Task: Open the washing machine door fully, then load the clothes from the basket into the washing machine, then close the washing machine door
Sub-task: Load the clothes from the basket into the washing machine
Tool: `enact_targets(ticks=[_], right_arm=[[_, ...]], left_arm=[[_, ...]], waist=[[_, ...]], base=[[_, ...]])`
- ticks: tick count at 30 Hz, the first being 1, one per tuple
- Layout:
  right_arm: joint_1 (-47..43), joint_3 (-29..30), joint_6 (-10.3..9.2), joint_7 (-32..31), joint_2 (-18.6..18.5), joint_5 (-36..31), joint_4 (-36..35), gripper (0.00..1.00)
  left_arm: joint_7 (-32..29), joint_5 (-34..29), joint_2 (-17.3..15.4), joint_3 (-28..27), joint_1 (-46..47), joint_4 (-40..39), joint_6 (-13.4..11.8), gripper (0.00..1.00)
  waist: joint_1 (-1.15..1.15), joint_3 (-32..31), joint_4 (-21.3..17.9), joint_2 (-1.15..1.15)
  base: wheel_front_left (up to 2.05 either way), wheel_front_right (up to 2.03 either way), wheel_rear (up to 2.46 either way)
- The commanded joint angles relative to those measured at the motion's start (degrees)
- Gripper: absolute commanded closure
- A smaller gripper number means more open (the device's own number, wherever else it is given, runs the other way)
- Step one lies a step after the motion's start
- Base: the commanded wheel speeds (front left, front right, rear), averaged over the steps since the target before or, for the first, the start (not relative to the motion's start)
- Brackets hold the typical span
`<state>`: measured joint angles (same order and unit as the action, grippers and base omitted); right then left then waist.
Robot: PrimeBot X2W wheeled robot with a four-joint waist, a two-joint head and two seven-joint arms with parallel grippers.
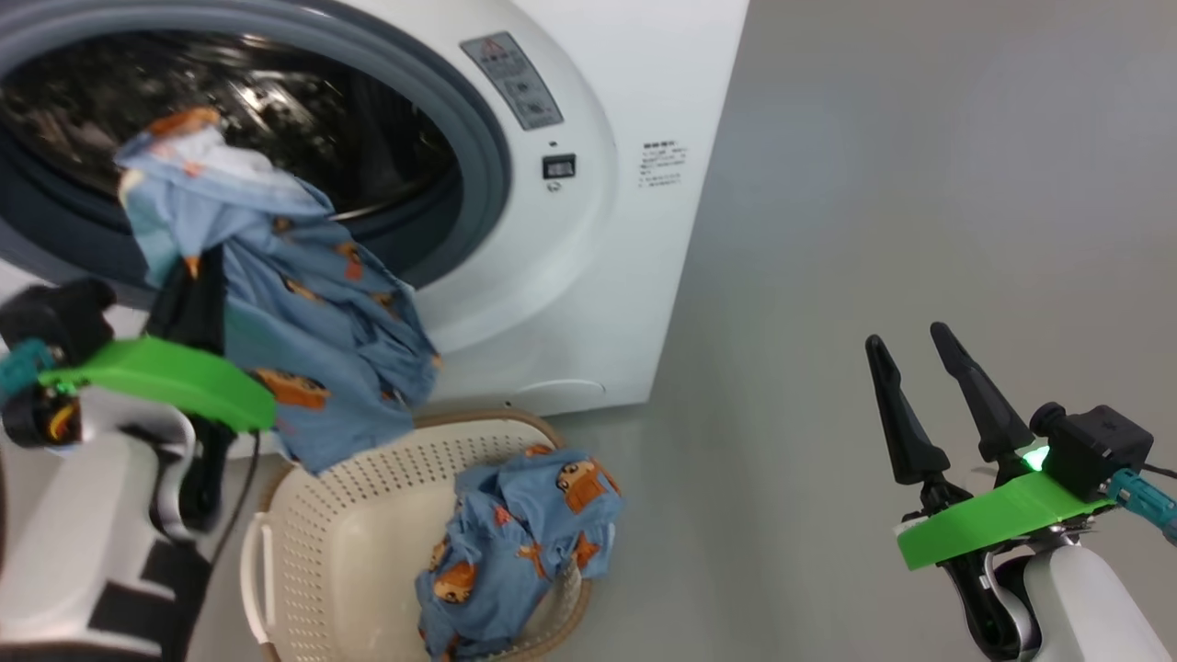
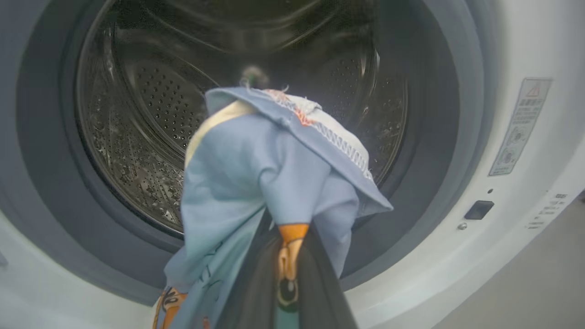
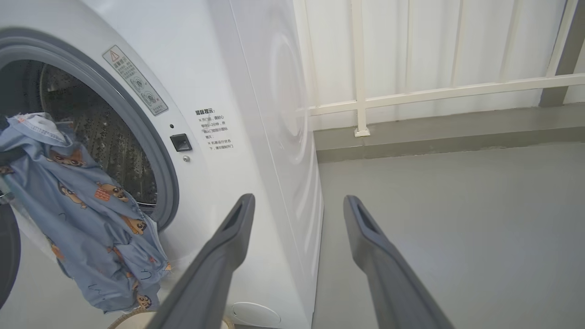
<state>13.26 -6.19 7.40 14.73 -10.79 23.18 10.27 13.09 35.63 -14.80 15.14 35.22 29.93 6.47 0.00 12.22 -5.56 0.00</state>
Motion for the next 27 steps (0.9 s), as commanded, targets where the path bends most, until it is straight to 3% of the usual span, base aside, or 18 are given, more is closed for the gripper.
enact_targets(ticks=[1,11,27], right_arm=[[1.3,-0.9,0.09,0.3,0.1,-1.0,-1.7,0.0],[3.5,-1.2,0.09,0.3,2.6,-2.7,-3.4,0.0],[6.1,-1.4,0.09,0.3,6.8,-4.3,-6.3,0.0]], left_arm=[[0.6,0.1,-2.4,-1.9,4.4,1.3,0.4,1.0],[1.7,1.6,-4.3,-0.5,17.7,13.4,1.0,1.0],[1.9,3.0,-13.4,3.6,37.7,22.0,1.0,1.0]], waist=[[0.0,4.3,-3.2,0.0],[0.0,12.5,-7.1,0.0],[0.0,24.7,-13.3,0.0]], base=[[0.0,0.0,0.0],[0.0,0.0,0.0],[0.0,0.0,0.0]])
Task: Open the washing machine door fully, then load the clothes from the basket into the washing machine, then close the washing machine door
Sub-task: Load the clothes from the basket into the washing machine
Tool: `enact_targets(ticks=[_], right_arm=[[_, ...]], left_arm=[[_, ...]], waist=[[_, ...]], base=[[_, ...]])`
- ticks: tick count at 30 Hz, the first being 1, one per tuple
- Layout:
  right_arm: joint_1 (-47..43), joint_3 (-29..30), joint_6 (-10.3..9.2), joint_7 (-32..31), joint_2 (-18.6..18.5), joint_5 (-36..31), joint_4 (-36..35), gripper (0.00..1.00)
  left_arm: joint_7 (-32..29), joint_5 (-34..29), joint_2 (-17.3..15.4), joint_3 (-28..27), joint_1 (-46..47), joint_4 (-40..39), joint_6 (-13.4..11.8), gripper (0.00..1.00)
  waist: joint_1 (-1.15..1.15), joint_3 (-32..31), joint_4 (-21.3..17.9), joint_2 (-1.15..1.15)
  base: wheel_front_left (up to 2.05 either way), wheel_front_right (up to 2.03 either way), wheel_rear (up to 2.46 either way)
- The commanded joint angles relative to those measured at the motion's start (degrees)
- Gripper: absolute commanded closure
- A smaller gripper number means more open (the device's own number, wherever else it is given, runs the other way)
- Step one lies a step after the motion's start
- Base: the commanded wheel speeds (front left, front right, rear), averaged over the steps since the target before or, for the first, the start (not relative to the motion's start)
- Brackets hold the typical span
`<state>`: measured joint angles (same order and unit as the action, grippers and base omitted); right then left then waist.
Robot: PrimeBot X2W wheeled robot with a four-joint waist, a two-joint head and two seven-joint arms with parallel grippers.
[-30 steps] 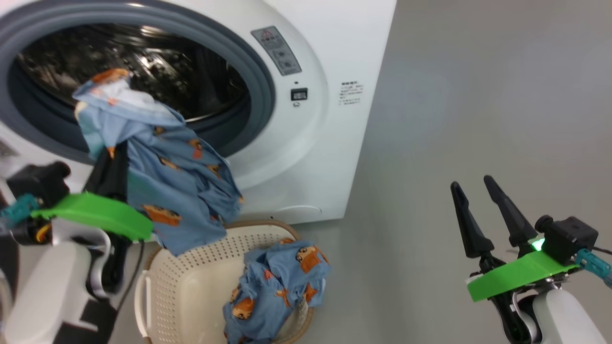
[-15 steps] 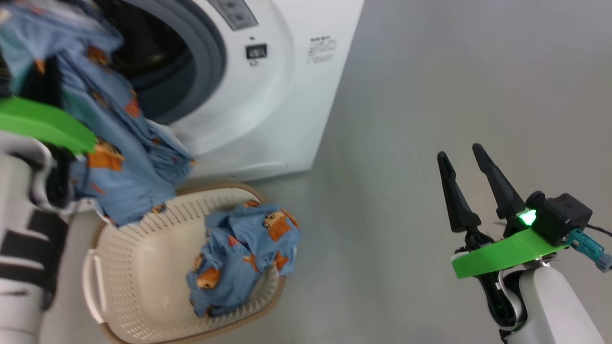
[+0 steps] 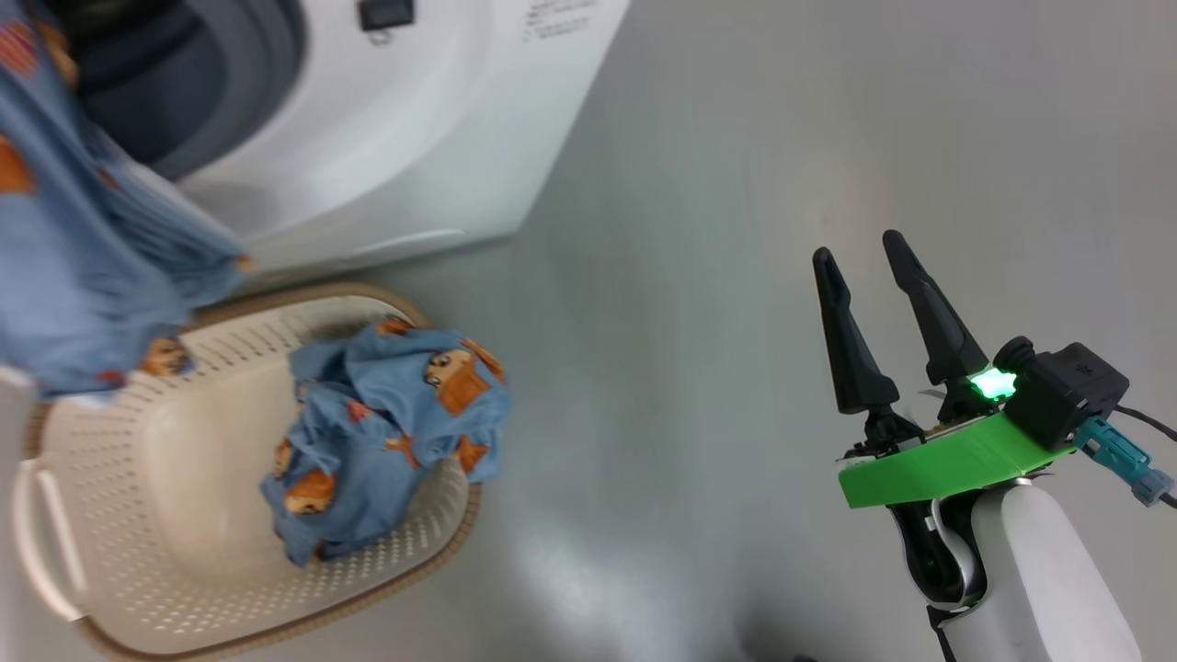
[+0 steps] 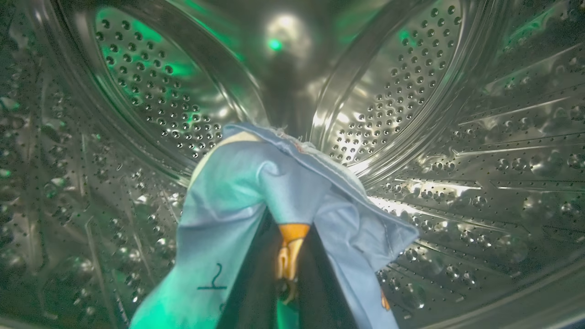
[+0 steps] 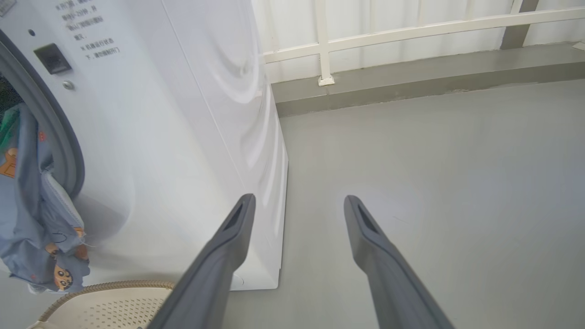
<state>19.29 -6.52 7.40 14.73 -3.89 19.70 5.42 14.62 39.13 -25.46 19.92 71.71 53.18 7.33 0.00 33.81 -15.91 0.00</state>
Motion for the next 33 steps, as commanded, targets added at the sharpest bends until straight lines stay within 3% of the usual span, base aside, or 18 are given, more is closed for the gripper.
enact_targets(ticks=[1,12,13,14,15,33], right_arm=[[0.1,-1.0,0.09,0.3,0.0,-0.9,-1.5,0.0],[1.1,-0.9,0.09,0.3,0.9,-1.2,-2.4,0.0],[1.1,-1.0,0.09,0.3,0.9,-1.3,-2.4,0.0],[1.2,-1.0,0.09,0.3,0.9,-1.3,-2.3,0.0],[1.2,-1.1,0.09,0.3,0.9,-1.3,-2.3,0.0],[1.7,-0.8,0.09,0.3,1.0,-1.2,-0.5,0.0]], left_arm=[[0.4,-1.1,-3.2,-1.4,2.2,-1.6,0.1,1.0],[0.4,-7.3,-3.2,-7.2,7.0,-5.6,0.0,1.0],[0.4,-7.8,-3.0,-7.3,7.1,-5.2,0.0,0.86],[0.4,-8.1,-2.8,-7.5,7.2,-4.5,0.0,0.31],[0.4,-8.4,-2.5,-7.5,7.3,-3.9,0.0,0.0],[0.4,-10.6,0.3,-7.1,1.0,0.1,0.1,0.0]], waist=[[0.0,3.7,-3.2,0.0],[0.0,7.3,-4.5,0.0],[0.0,7.4,-4.5,0.0],[0.0,7.5,-4.5,0.0],[0.0,7.5,-4.5,0.0],[0.0,1.7,-1.1,0.0]], base=[[0.0,0.0,0.0],[0.0,0.0,0.0],[0.0,0.0,0.0],[0.0,0.0,0.0],[0.0,0.0,0.0],[0.0,0.0,0.0]])
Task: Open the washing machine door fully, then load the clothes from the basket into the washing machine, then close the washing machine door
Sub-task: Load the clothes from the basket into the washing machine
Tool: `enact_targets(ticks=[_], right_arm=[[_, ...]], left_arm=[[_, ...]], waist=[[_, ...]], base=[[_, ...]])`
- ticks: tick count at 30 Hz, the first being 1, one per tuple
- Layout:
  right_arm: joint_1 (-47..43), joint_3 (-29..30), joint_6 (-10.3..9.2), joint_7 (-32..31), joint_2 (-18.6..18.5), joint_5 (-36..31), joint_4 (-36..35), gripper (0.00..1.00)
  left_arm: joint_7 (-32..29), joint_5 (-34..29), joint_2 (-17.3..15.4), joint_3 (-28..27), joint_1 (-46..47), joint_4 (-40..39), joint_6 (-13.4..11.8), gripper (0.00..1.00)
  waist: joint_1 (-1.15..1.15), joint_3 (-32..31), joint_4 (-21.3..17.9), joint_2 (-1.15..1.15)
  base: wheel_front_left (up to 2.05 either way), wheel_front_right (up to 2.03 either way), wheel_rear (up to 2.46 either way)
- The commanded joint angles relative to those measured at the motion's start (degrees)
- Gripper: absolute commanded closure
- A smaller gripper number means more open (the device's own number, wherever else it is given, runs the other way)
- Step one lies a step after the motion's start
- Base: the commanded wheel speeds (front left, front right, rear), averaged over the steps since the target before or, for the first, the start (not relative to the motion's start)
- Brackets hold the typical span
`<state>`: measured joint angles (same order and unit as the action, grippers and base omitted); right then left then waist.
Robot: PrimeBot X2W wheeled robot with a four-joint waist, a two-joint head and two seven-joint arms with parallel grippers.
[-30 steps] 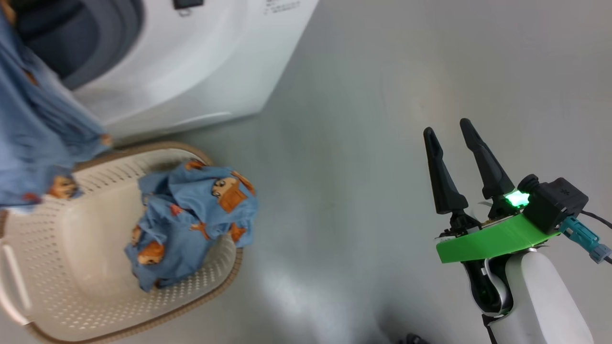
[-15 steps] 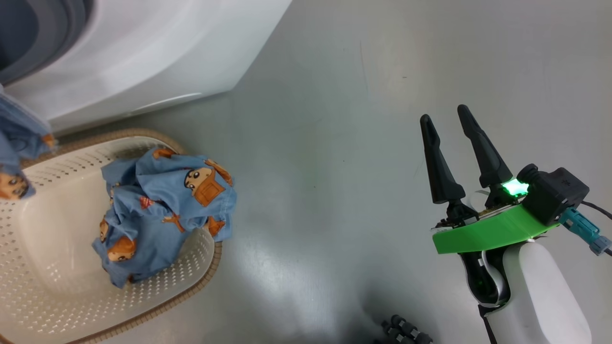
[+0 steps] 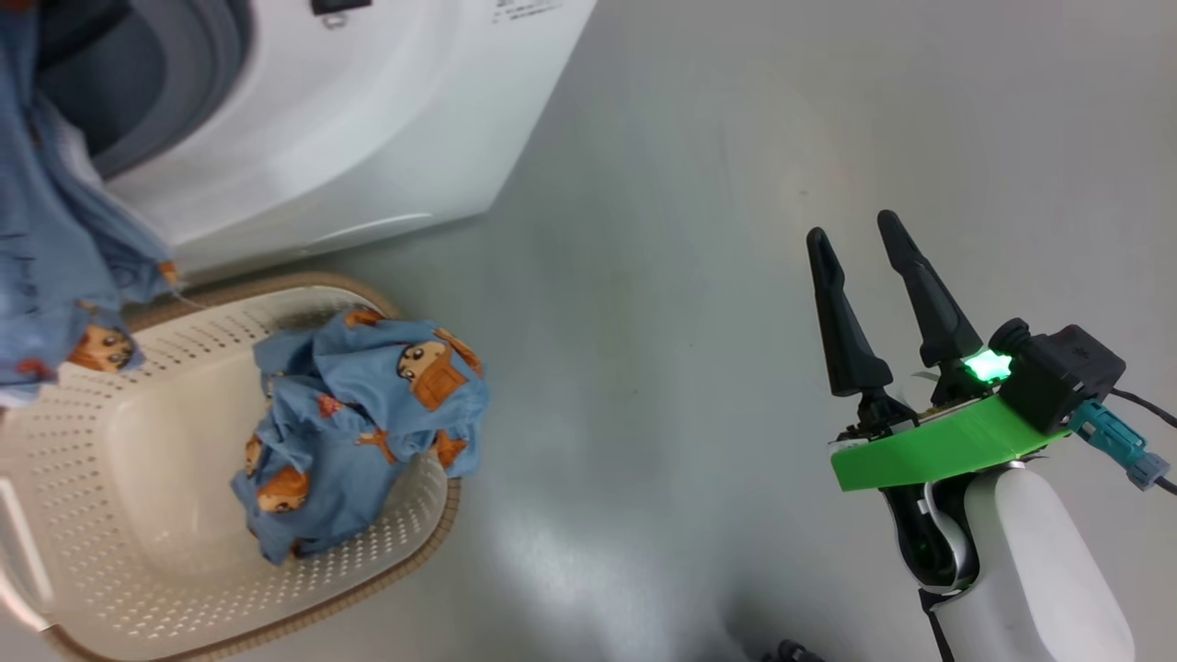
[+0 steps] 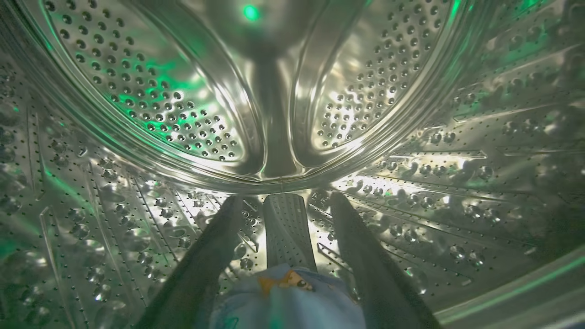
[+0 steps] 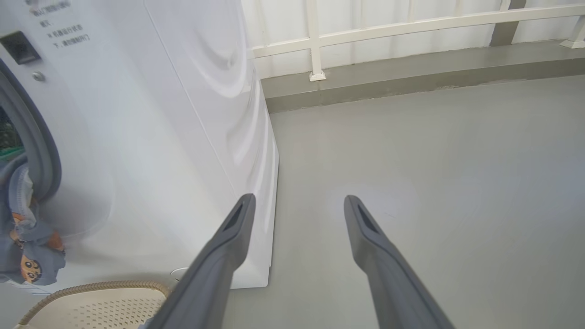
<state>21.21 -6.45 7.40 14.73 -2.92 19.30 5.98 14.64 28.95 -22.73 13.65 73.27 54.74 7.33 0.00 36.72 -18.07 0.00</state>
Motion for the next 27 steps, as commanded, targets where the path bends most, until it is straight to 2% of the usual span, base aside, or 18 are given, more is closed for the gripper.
enact_targets(ticks=[1,12,19,27], right_arm=[[-0.2,-0.7,0.09,0.3,0.0,-0.9,-1.0,0.0],[-1.2,-0.4,0.09,0.3,-0.2,-1.0,-0.2,0.0],[-1.4,-0.5,0.09,0.3,-0.4,-0.8,0.6,0.0],[-1.9,-0.9,0.09,0.3,-0.9,-0.6,0.7,0.0]], left_arm=[[0.4,-0.6,-2.2,-0.7,-1.4,-2.3,0.1,0.0],[0.4,-0.3,-2.4,-1.9,-15.3,-13.6,0.1,0.0],[0.4,-0.4,-3.4,-4.7,-28.7,-26.6,-0.8,0.0],[0.4,0.2,-3.2,-8.9,-43.0,-42.5,-3.7,0.0]], waist=[[0.0,-1.6,1.5,0.0],[0.0,-5.3,4.6,0.0],[0.0,-6.9,5.7,0.0],[0.0,-7.9,6.6,0.0]], base=[[0.0,0.0,0.0],[0.0,0.0,0.0],[0.0,0.0,0.0],[0.0,0.0,0.0]])
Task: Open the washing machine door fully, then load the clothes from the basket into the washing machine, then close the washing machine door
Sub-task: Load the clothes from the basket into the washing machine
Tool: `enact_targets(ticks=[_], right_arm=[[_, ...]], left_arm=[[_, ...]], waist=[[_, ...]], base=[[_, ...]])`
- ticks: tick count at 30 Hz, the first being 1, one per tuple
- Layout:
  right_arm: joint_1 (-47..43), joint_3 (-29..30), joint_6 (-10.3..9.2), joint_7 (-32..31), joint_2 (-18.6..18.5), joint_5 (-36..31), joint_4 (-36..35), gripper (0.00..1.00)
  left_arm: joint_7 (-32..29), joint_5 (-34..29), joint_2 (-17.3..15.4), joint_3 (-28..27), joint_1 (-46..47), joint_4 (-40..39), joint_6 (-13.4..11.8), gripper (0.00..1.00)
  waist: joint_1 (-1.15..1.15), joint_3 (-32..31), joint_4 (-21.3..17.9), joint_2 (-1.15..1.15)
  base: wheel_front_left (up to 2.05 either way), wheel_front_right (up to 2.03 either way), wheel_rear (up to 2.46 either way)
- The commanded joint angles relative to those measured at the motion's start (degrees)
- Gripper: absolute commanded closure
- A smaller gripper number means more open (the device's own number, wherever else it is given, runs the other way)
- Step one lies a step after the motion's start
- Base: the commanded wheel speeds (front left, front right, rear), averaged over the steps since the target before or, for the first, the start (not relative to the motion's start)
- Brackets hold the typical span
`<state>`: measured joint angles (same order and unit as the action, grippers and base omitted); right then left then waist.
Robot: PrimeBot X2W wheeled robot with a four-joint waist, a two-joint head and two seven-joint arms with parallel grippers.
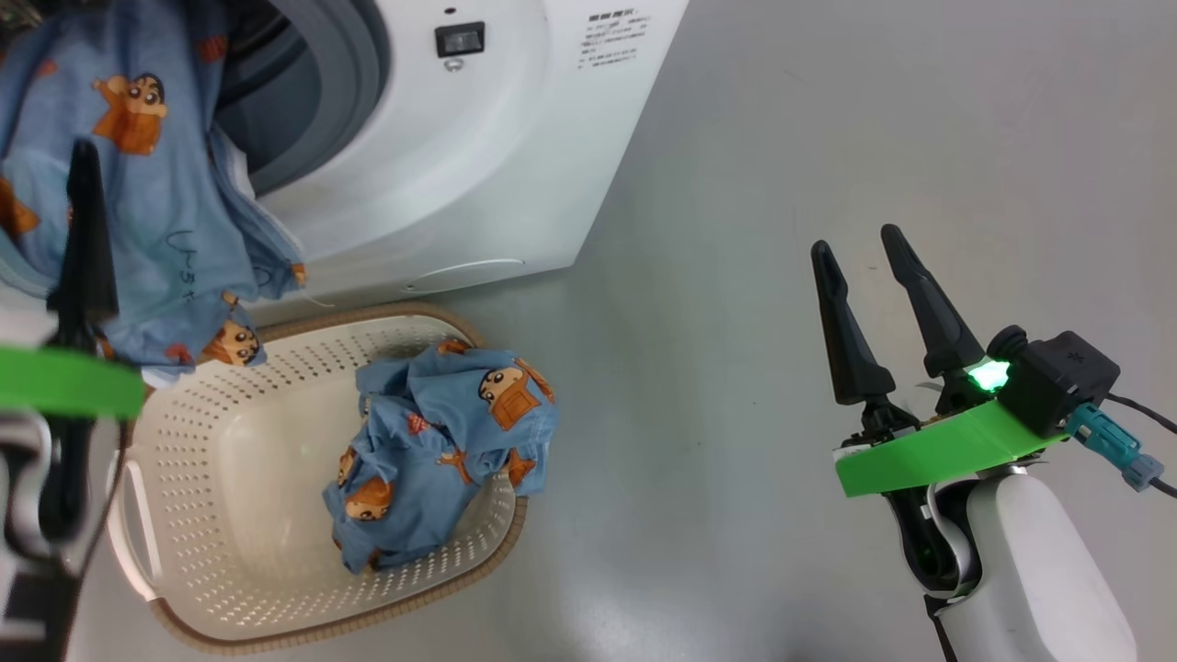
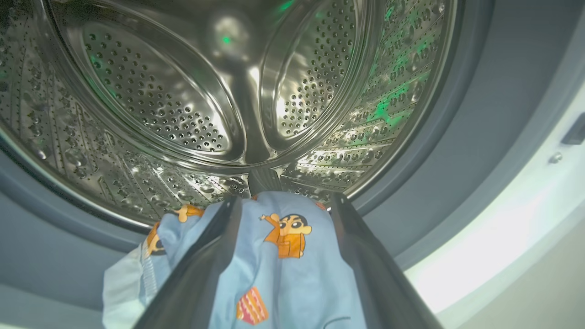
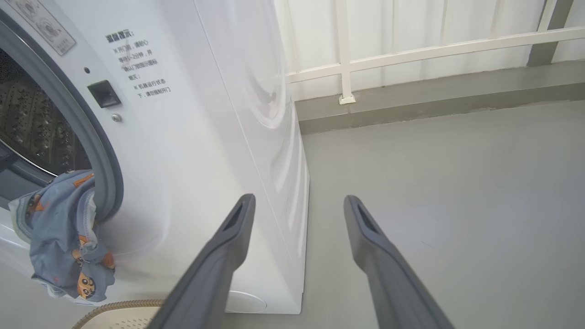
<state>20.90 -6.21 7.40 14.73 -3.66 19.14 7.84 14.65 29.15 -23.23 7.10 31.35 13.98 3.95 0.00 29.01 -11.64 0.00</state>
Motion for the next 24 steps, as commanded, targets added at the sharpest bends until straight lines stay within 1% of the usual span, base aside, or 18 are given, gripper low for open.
enact_targets(ticks=[1,5,10,12,15,19,24], right_arm=[[-1.7,-1.2,0.09,0.3,-0.2,-0.5,-1.2,0.0],[-2.0,-1.1,0.09,0.3,-0.6,-0.4,-1.4,0.0],[-2.2,-1.4,0.09,0.3,-1.2,-0.5,-1.6,0.0],[-2.1,-1.6,0.09,0.3,-1.2,-0.5,-1.7,0.0],[-2.1,-1.9,0.09,0.3,-1.4,-0.6,-1.9,0.0],[-2.4,-2.1,0.09,0.3,-1.7,-0.4,-2.0,0.0],[-2.5,-2.2,0.09,0.3,-2.1,-0.2,-1.9,0.0]], left_arm=[[0.3,0.2,-2.3,-3.1,-3.0,-3.7,-0.5,0.0],[0.3,-1.1,-1.4,-5.6,-10.4,-10.4,-1.4,0.0],[0.3,-2.7,0.4,-5.6,-16.6,-14.5,-2.1,0.0],[0.3,-2.8,0.9,-5.6,-17.4,-14.7,-2.2,0.0],[0.3,-2.4,2.4,-5.4,-19.1,-14.7,-2.1,0.0],[0.3,-2.3,4.0,-4.8,-20.1,-13.3,-1.6,0.0],[0.3,-2.3,4.4,-4.1,-19.9,-11.1,-1.0,0.0]], waist=[[0.0,-0.3,0.2,0.0],[0.0,-0.7,0.7,0.0],[0.0,-1.2,1.4,0.0],[0.0,-1.2,1.6,0.0],[0.0,-1.4,2.0,0.0],[0.0,-1.9,2.5,0.0],[0.0,-2.4,2.6,0.0]], base=[[0.0,0.0,0.0],[0.0,0.0,0.0],[0.0,0.0,0.0],[0.0,0.0,0.0],[0.0,0.0,0.0],[0.0,0.0,0.0],[0.0,0.0,0.0]])
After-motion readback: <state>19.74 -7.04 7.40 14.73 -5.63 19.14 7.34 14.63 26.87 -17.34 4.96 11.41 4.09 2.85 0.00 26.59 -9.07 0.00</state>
